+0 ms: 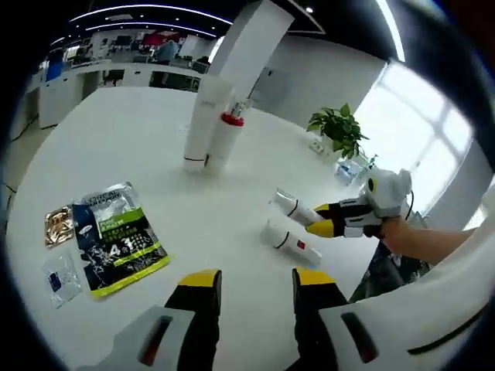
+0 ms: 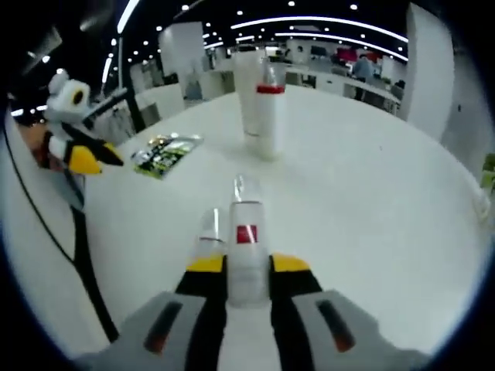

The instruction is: Arrange the skincare products in the storage area until every visible bottle or jar stands upright without overlapping.

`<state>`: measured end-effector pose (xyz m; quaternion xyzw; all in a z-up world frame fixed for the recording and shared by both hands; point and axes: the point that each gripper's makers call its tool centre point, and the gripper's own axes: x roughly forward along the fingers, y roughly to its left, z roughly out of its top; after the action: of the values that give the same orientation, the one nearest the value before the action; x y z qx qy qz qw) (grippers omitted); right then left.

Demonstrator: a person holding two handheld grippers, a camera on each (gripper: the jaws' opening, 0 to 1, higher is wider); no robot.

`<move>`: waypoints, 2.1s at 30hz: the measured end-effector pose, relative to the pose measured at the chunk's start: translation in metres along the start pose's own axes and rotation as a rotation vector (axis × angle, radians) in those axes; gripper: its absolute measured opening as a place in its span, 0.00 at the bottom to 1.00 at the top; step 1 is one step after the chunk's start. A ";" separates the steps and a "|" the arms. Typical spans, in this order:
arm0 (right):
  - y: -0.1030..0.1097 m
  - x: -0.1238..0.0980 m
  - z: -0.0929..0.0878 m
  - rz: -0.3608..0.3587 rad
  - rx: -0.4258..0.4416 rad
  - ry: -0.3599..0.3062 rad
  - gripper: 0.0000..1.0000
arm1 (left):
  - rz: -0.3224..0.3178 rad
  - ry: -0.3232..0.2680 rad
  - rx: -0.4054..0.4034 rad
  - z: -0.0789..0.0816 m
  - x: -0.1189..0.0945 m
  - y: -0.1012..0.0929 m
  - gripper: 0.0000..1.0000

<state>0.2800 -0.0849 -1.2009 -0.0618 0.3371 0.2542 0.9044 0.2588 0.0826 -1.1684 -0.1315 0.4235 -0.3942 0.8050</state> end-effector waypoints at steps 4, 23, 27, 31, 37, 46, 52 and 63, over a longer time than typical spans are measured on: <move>0.029 -0.004 0.032 0.050 -0.038 -0.062 0.18 | -0.061 -0.054 -0.129 0.016 0.006 -0.011 0.46; 0.125 0.003 0.101 0.244 -0.224 -0.187 0.18 | -0.245 -0.172 -0.407 0.051 -0.001 -0.040 0.28; 0.129 0.005 0.104 0.254 -0.222 -0.188 0.18 | -0.252 -0.193 -0.409 0.054 -0.004 -0.036 0.27; 0.131 0.008 0.101 0.262 -0.200 -0.170 0.19 | -0.262 -0.214 -0.408 0.057 -0.008 -0.035 0.22; 0.135 0.008 0.097 0.289 -0.177 -0.153 0.20 | -0.243 -0.196 -0.306 0.057 -0.009 -0.035 0.19; 0.138 0.002 0.093 0.383 -0.143 -0.169 0.31 | -0.182 -0.138 -0.116 0.050 -0.009 -0.028 0.18; 0.128 -0.015 0.102 0.484 -0.030 -0.230 0.31 | -0.202 -0.072 0.108 0.045 -0.016 -0.028 0.18; 0.138 -0.033 0.122 0.540 -0.008 -0.280 0.31 | -0.260 0.078 0.520 0.026 -0.013 -0.052 0.18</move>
<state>0.2602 0.0547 -1.0781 0.0623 0.2126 0.4928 0.8415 0.2482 0.0551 -1.1171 0.0412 0.3182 -0.5943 0.7375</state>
